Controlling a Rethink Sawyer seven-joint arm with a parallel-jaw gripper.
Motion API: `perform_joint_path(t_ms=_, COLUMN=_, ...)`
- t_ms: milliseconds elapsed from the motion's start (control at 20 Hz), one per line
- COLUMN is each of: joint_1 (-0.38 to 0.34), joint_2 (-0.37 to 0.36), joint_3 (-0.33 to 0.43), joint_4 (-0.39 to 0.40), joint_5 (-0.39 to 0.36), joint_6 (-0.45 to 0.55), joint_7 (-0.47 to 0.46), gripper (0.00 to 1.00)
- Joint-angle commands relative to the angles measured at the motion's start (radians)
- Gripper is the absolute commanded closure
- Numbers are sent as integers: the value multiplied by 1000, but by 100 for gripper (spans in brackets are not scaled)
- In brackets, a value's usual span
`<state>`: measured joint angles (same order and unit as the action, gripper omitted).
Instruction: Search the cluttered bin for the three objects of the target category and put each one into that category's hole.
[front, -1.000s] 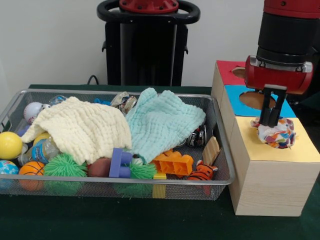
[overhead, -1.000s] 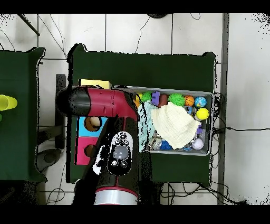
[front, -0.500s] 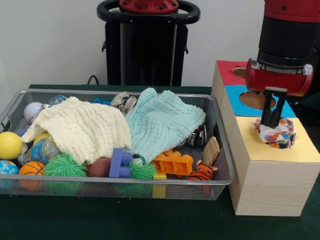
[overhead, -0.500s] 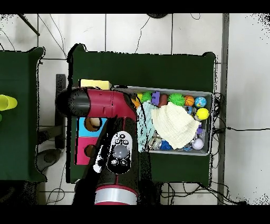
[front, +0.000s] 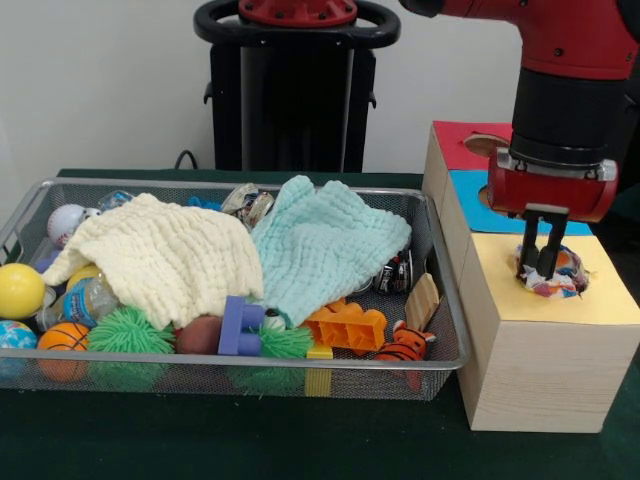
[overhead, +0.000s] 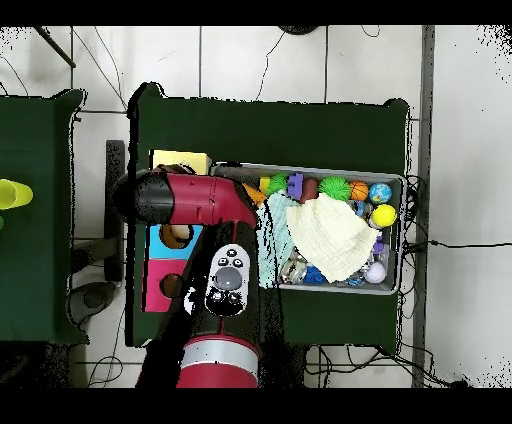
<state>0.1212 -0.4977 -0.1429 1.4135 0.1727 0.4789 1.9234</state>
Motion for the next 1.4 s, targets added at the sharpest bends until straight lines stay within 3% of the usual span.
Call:
perform_joint_path(t_ms=50, joint_1=-16, joint_2=75, joint_3=116, joint_4=105, joint_5=46, joint_6=-43, joint_7=187, gripper=100)
perform_joint_path(t_ms=900, joint_1=-64, joint_2=155, joint_3=211, joint_4=93, joint_5=68, joint_6=6, joint_7=107, gripper=100)
perform_joint_path(t_ms=1400, joint_1=-13, joint_2=173, joint_3=120, joint_4=44, joint_5=44, joint_6=63, joint_7=149, gripper=100)
